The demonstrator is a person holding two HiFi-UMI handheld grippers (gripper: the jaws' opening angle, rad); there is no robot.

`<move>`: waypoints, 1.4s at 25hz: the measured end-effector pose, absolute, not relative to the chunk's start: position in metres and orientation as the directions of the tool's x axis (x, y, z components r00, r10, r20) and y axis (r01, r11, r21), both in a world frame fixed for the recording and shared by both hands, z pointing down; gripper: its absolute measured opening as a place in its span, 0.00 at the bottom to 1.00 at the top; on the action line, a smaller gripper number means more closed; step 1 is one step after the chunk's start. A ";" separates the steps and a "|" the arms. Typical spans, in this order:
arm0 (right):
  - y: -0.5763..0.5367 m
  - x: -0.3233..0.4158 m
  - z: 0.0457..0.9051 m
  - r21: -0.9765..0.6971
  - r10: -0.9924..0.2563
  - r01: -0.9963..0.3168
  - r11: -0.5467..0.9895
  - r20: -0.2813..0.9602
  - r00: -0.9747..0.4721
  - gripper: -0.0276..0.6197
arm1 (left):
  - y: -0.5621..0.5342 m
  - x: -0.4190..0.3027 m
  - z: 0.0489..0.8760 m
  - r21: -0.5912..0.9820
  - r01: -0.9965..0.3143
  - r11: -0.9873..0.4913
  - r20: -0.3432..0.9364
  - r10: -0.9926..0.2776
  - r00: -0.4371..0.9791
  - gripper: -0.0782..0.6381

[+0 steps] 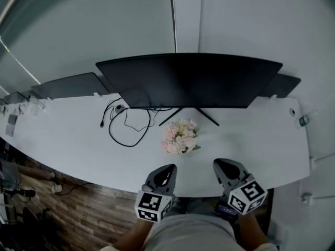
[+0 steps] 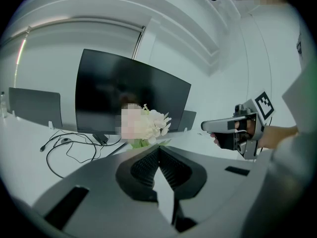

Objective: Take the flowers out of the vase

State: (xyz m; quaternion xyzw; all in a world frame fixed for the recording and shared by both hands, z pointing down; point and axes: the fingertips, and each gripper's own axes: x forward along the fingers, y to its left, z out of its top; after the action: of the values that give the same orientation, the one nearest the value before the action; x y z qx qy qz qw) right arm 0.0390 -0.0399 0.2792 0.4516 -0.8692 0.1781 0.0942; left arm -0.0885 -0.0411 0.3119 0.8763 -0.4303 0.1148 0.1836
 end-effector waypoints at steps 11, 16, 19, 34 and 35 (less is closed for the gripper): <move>-0.049 0.018 0.295 -0.239 -0.696 -0.772 0.589 0.336 -0.635 0.09 | -0.049 -0.082 0.332 0.237 -0.822 -0.518 0.397 -0.721 0.569 0.11; -0.055 0.014 0.305 -0.249 -0.676 -0.760 0.600 0.350 -0.648 0.09 | -0.054 -0.081 0.344 0.237 -0.827 -0.509 0.417 -0.716 0.560 0.11; -0.059 0.014 0.313 -0.258 -0.670 -0.757 0.600 0.355 -0.652 0.09 | -0.059 -0.082 0.351 0.235 -0.832 -0.503 0.431 -0.713 0.553 0.11; -0.064 0.017 0.350 -0.293 -0.668 -0.757 0.584 0.355 -0.654 0.09 | -0.083 -0.073 0.401 0.206 -0.841 -0.500 0.476 -0.700 0.533 0.34; -0.063 0.017 0.353 -0.291 -0.669 -0.758 0.584 0.356 -0.653 0.09 | -0.086 -0.072 0.404 0.206 -0.842 -0.500 0.477 -0.699 0.532 0.36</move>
State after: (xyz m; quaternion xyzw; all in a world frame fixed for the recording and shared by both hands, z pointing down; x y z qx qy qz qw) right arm 0.0171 -0.0633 0.3534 0.4035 -0.8838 0.2126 0.1046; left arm -0.0724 -0.0862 0.4038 0.8493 -0.4536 0.1684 0.2110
